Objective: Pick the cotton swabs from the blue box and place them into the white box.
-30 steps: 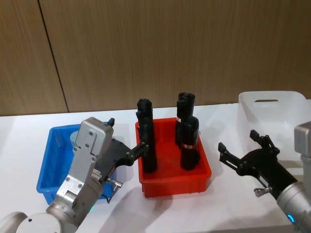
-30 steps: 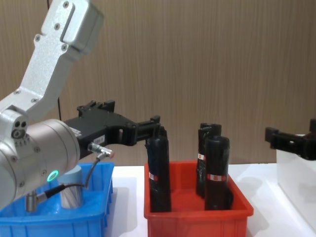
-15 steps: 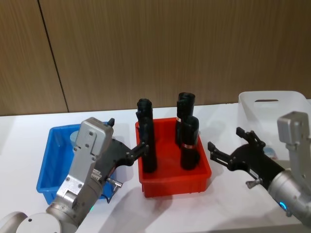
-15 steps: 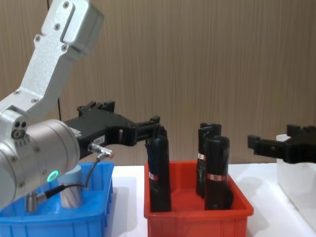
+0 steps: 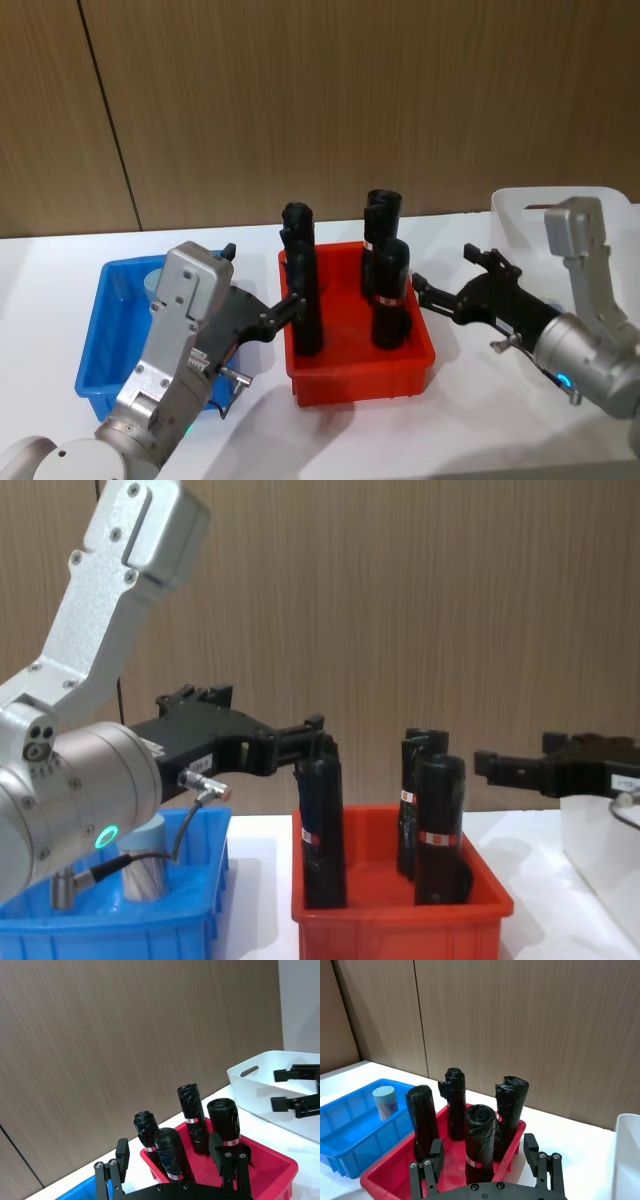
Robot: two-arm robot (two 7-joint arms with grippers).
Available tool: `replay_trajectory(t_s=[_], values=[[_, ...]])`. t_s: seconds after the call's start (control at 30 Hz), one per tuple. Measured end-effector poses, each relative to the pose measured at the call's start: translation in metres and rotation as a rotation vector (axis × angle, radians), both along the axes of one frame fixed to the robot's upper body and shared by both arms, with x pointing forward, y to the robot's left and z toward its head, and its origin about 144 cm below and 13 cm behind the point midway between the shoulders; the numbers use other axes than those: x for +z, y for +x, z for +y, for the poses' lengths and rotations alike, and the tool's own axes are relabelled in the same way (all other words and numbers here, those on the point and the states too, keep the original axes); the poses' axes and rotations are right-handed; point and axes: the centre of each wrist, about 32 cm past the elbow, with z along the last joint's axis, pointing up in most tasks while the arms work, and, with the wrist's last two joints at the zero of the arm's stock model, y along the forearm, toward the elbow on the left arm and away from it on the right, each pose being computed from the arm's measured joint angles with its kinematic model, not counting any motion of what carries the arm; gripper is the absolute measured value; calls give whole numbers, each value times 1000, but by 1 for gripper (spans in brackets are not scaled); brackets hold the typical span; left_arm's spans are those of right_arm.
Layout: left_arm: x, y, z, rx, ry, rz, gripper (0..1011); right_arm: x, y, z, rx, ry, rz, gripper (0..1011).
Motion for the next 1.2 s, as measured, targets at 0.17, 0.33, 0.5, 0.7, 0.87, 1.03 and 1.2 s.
replay_trajectory(t_s=[0.17, 0.33, 0.5, 0.7, 0.87, 1.03, 1.2], values=[[0, 0, 0, 0, 0, 0, 1004, 0, 15, -1, 25, 8, 11, 1002], [0, 0, 0, 0, 0, 0, 1004, 0, 30, -1, 59, 25, 21, 1002], [0, 0, 0, 0, 0, 0, 1004, -3, 42, -1, 83, 37, 34, 1002], [0, 0, 0, 0, 0, 0, 1004, -5, 58, 0, 126, 53, 48, 1002], [0, 0, 0, 0, 0, 0, 1004, -6, 67, 1, 151, 63, 57, 1002], [0, 0, 0, 0, 0, 0, 1004, -8, 76, 3, 183, 73, 65, 1002], [0, 0, 0, 0, 0, 0, 1004, -9, 82, 5, 207, 78, 73, 1002]])
